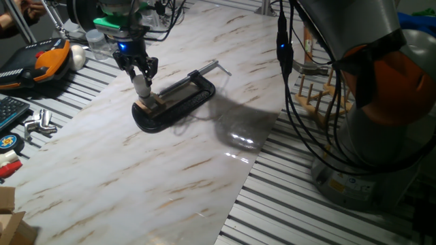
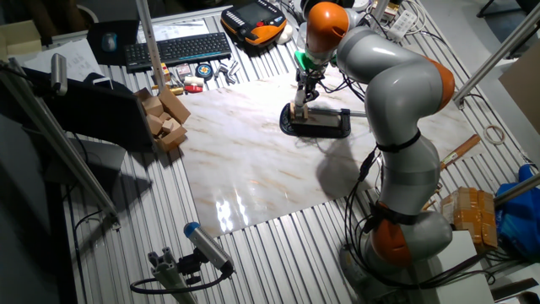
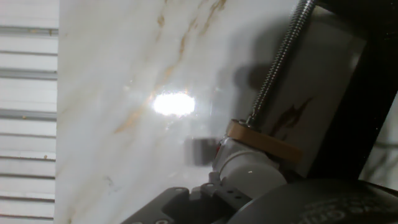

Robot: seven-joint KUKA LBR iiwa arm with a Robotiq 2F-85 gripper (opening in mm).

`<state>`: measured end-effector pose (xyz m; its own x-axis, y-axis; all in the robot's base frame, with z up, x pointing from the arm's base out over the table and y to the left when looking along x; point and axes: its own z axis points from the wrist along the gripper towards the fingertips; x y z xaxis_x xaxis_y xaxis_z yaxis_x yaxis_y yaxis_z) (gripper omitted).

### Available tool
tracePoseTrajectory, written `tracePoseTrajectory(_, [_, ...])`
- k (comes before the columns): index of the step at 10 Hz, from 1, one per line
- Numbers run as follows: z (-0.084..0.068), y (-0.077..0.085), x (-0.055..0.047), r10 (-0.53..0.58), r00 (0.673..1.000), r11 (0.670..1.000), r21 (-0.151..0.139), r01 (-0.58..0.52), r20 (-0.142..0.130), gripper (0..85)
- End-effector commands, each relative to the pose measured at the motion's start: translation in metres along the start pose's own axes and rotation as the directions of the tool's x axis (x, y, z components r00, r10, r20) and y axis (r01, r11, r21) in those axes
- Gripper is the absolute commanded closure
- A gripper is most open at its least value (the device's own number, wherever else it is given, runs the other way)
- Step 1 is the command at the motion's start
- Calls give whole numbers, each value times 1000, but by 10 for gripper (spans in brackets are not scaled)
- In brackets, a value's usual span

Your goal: Take out the light bulb by rotating it

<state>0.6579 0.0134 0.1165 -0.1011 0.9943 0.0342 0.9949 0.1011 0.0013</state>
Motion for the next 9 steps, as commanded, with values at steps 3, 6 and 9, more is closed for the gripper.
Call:
tracePoseTrajectory(3, [0, 0, 0, -54, 999, 998, 8, 54, -2, 850])
tracePoseTrajectory(6, [0, 0, 0, -115, 993, 993, 14, 115, -3, 850])
tracePoseTrajectory(9, [-1, -1, 1, -178, 984, 984, 12, 177, 16, 850])
